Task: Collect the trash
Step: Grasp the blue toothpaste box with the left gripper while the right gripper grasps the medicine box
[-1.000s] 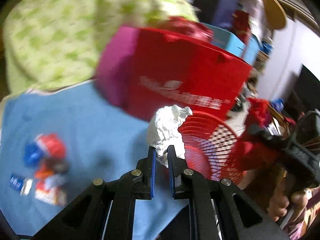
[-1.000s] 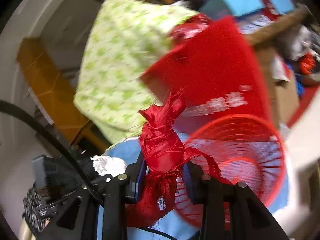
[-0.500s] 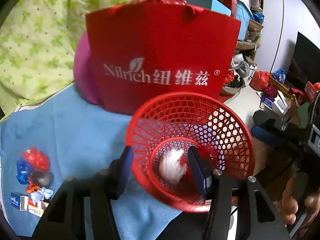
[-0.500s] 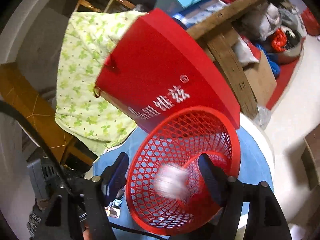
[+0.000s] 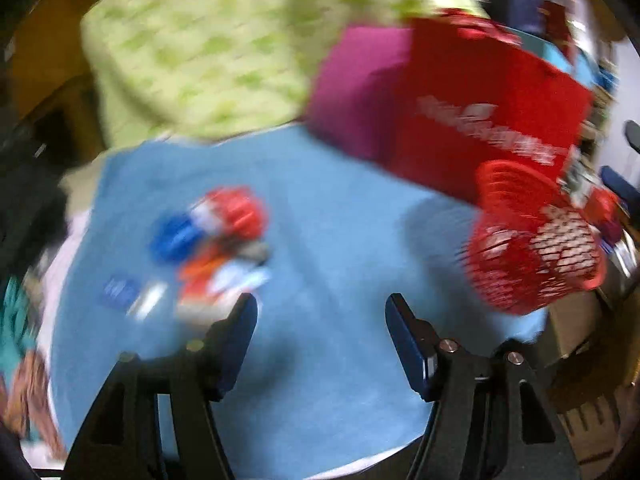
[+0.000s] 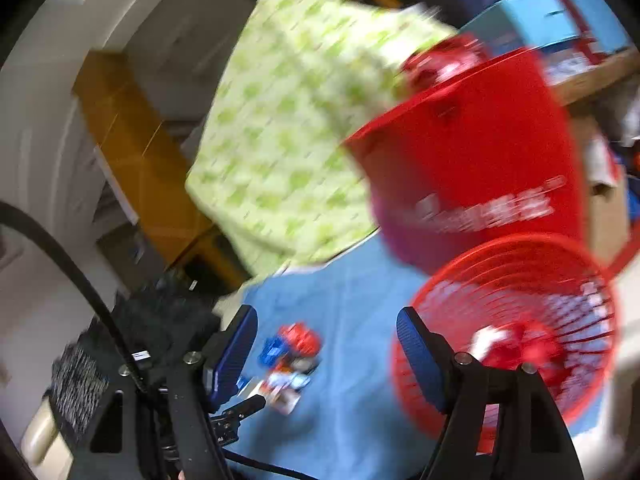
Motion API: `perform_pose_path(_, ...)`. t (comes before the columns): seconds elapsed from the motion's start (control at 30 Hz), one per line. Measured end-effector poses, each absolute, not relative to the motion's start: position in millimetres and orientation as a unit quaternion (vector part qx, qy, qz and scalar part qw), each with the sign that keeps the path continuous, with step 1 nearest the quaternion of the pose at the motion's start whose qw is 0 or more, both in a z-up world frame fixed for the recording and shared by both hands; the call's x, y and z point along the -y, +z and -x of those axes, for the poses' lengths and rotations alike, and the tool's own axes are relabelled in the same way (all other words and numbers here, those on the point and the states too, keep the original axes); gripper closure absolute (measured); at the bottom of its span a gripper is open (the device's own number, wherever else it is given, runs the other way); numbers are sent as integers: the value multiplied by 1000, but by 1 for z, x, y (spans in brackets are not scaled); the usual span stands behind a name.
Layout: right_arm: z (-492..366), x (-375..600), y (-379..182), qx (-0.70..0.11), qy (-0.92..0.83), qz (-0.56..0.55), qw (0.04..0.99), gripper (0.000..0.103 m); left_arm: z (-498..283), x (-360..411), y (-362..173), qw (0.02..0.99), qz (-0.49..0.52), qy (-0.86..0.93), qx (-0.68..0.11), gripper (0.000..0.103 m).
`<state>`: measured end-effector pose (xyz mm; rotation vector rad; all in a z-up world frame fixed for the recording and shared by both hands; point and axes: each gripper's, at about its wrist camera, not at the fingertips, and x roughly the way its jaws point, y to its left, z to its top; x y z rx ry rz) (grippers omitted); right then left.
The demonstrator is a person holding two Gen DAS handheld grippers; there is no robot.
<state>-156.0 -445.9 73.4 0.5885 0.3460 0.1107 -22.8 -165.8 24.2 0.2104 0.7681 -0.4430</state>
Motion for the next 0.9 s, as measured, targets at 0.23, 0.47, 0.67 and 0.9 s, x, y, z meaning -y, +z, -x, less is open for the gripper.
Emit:
perform_pose_path(0.23,77,357,42,-266,147,-247,920,27,-9,33,1,909,-18,-88,-407,36)
perform_pose_path(0.47,5,275,-15,-351,209,-187,893,27,-54,-35,-7,902,43,-37,-427,36)
perform_pose_path(0.67,-43,246,-55,-378,233,-143,885,27,-122,-48,-22,878,99,-41,-466,32)
perform_pose_path(0.9,-74,243,-80,-378,251,-137,880,27,-192,-31,-55,835,135,-13,-533,32)
